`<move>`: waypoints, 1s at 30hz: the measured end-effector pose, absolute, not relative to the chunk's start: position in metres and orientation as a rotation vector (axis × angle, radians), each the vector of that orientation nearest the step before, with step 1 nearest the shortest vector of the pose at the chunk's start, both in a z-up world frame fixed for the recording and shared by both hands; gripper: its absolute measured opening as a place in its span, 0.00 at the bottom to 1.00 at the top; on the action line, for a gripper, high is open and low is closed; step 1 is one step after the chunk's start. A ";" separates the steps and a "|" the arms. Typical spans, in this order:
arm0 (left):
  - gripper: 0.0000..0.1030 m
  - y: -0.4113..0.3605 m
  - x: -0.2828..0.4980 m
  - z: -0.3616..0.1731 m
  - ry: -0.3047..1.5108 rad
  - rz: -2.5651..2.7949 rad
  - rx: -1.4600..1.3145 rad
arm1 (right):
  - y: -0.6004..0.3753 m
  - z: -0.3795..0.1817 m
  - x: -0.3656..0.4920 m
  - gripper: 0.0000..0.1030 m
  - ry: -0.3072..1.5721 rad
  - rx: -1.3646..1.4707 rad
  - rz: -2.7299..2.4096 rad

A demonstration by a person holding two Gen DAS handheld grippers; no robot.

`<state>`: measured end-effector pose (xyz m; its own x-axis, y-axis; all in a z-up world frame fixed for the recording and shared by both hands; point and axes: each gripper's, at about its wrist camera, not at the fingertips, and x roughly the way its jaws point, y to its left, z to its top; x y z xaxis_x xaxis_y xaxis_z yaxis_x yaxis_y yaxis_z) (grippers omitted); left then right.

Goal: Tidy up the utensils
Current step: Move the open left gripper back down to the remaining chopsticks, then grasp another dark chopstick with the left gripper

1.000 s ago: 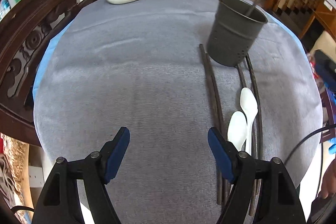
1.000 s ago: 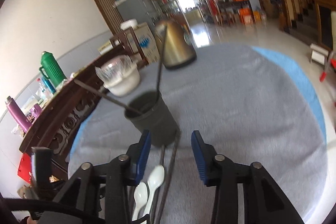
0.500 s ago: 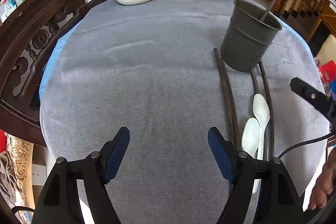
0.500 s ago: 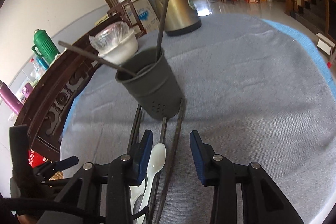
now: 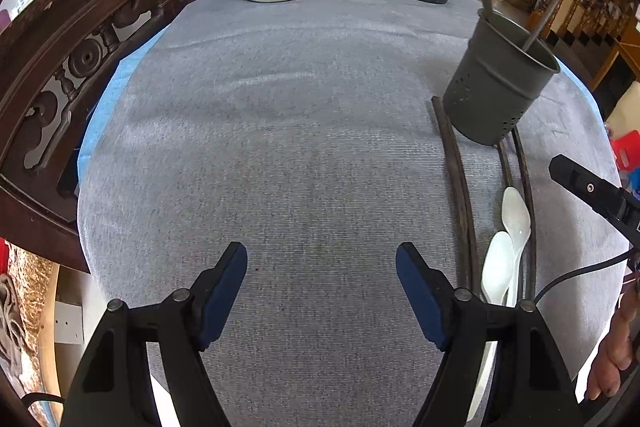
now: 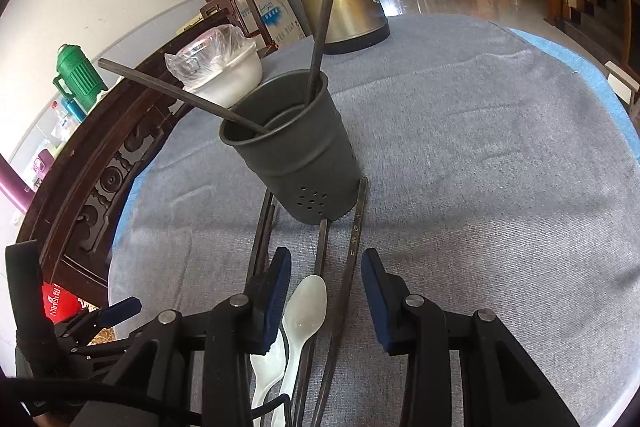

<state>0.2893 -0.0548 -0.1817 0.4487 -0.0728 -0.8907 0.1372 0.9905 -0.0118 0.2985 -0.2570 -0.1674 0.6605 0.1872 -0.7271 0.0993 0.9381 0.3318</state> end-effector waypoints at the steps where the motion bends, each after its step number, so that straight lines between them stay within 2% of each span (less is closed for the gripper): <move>1: 0.75 -0.053 0.290 -0.183 1.100 -0.128 0.062 | -0.256 -0.168 0.300 0.39 0.856 0.361 0.048; 20: 0.75 -0.043 0.301 -0.188 1.115 -0.132 0.031 | -0.260 -0.178 0.318 0.39 0.926 0.399 0.007; 30: 0.75 -0.078 0.339 -0.185 1.100 -0.251 -0.005 | -0.278 -0.182 0.331 0.38 0.924 0.452 -0.009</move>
